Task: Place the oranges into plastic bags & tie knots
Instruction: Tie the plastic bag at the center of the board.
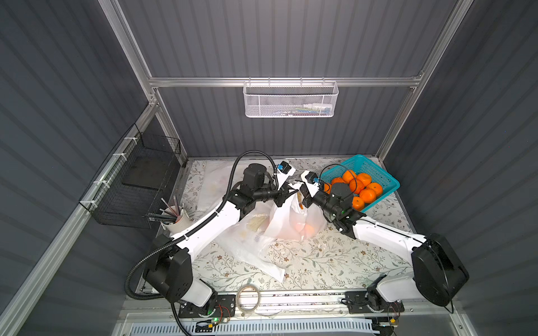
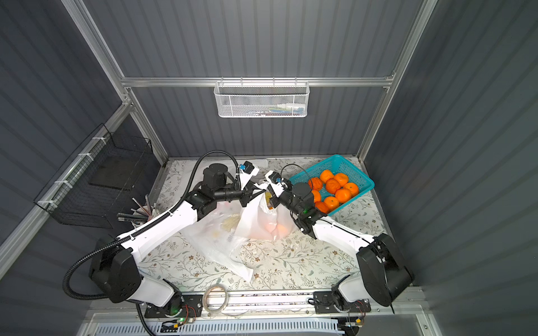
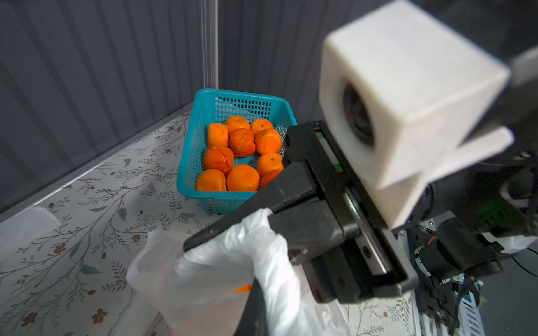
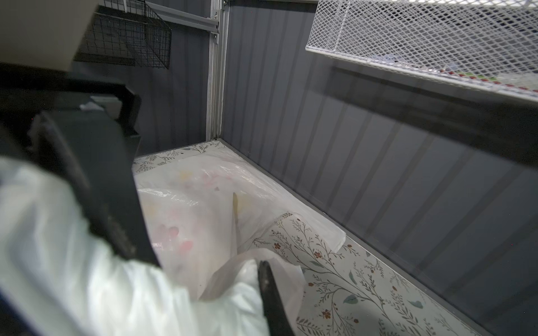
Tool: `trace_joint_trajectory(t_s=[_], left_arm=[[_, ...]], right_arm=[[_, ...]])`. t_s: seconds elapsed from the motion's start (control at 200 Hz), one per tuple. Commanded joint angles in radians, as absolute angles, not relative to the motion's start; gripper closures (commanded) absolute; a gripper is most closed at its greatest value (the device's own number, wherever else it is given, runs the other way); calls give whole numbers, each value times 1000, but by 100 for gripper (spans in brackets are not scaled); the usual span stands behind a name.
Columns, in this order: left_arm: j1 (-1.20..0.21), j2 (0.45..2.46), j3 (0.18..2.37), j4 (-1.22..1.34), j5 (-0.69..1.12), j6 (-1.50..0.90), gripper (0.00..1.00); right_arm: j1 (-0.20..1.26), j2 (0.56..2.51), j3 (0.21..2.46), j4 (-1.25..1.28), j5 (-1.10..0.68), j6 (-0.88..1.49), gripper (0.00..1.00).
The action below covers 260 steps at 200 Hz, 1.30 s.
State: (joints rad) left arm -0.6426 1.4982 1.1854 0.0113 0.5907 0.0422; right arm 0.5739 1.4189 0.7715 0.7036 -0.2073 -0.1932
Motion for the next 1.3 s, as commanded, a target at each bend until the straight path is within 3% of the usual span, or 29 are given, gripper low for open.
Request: trace_joint_trajectory(t_s=[0.0,0.095,0.28,0.41,0.56,0.715,1.036,1.296], left_arm=[[-686,1465,1156,1,686,17,69],[-686,1421,1155,-35,624,33,52],[-671,1278,1130,-115,518,75,29],[-629,1173,1077,-100,458,38,19],[-538,1180,1069,-103,413,-44,26],[-535,1321,1087,-61,449,-23,33],[-574,1533,1166,-21,549,7,39],[-624,1583,1123,89,660,-58,41]], right_arm=[[565,1423,751,857,-214,-146,100],[565,1418,737,847,-210,-153,100],[566,1396,711,820,-223,-160,100],[567,1383,694,819,-247,-142,100],[567,1370,682,819,-247,-134,100],[570,1361,678,810,-242,-137,100],[575,1324,669,749,-139,-196,100],[576,1339,678,781,-188,-172,100]])
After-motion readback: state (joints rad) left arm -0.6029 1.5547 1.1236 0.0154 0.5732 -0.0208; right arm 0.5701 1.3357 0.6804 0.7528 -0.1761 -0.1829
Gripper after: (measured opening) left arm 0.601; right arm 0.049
